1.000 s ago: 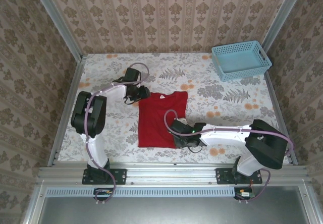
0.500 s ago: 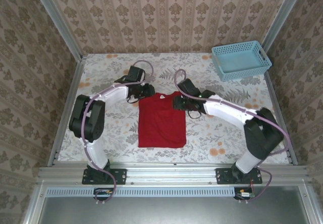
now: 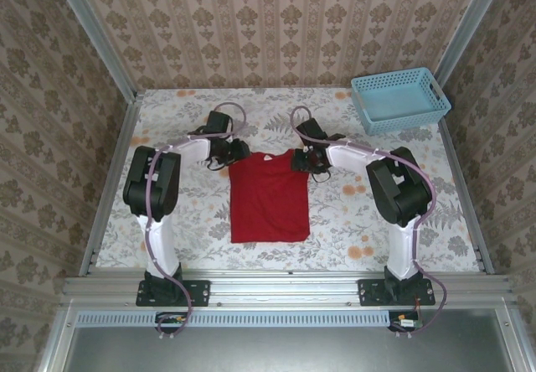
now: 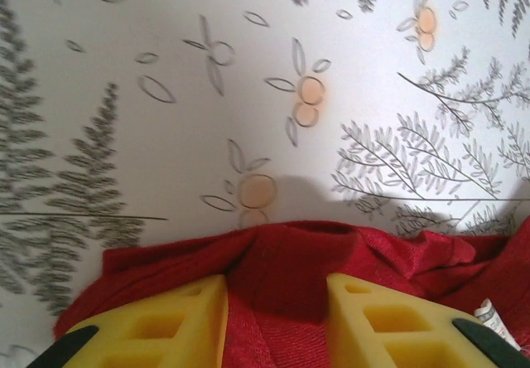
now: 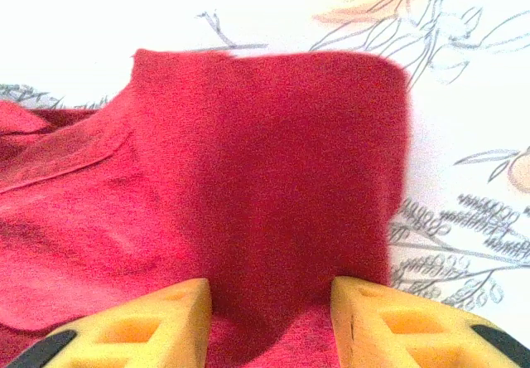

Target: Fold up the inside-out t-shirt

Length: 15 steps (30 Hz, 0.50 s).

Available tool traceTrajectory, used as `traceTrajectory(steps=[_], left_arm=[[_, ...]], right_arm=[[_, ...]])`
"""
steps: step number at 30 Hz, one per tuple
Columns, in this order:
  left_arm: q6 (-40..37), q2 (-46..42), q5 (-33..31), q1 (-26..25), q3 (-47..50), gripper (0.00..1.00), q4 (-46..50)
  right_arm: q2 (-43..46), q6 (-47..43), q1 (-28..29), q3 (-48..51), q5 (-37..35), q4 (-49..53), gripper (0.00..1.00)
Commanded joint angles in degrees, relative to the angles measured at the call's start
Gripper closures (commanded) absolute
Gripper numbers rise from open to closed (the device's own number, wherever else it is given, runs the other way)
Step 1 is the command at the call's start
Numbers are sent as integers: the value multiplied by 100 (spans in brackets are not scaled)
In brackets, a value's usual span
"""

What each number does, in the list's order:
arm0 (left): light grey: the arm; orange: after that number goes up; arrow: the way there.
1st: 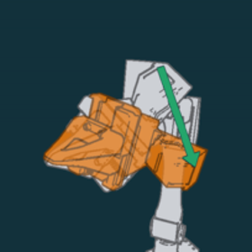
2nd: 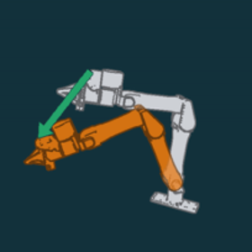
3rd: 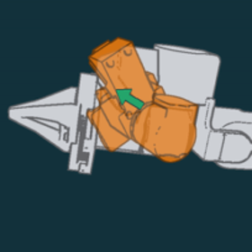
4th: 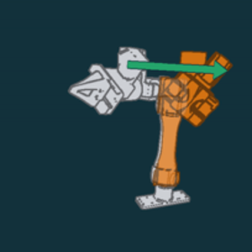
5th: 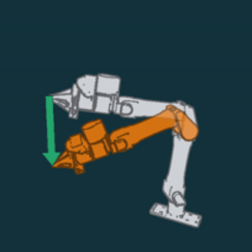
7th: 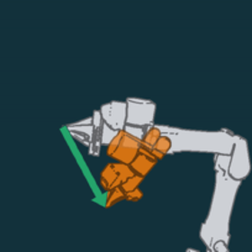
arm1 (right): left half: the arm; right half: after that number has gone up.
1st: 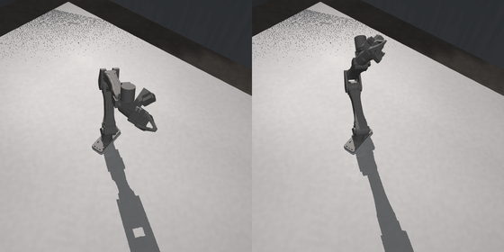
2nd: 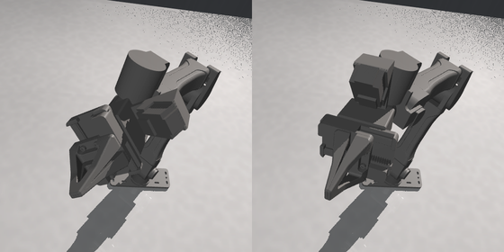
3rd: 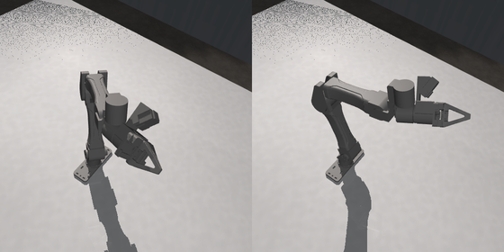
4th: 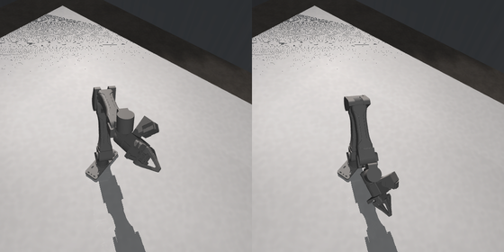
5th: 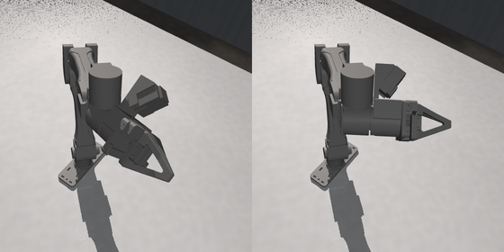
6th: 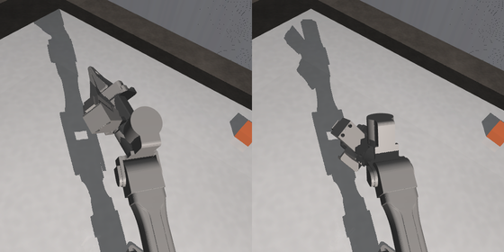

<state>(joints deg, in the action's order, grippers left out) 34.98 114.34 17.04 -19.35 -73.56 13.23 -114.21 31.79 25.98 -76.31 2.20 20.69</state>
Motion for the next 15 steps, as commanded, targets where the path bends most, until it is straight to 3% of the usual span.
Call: traceTrajectory(steps=[1,5,9,15], left_arm=[[51,-20,-7,124,-108,63,23],[-72,-258,22,182,-183,59,244],[-260,-970,3,189,-36,50,588],[-303,-2364,-376,367,1036,36,703]], right_arm=[[-139,-193,-79,-98,70,65,55],[151,-333,-90,-95,213,92,52],[774,-465,-91,164,156,146,47],[1461,-472,-119,800,19,32,42]])
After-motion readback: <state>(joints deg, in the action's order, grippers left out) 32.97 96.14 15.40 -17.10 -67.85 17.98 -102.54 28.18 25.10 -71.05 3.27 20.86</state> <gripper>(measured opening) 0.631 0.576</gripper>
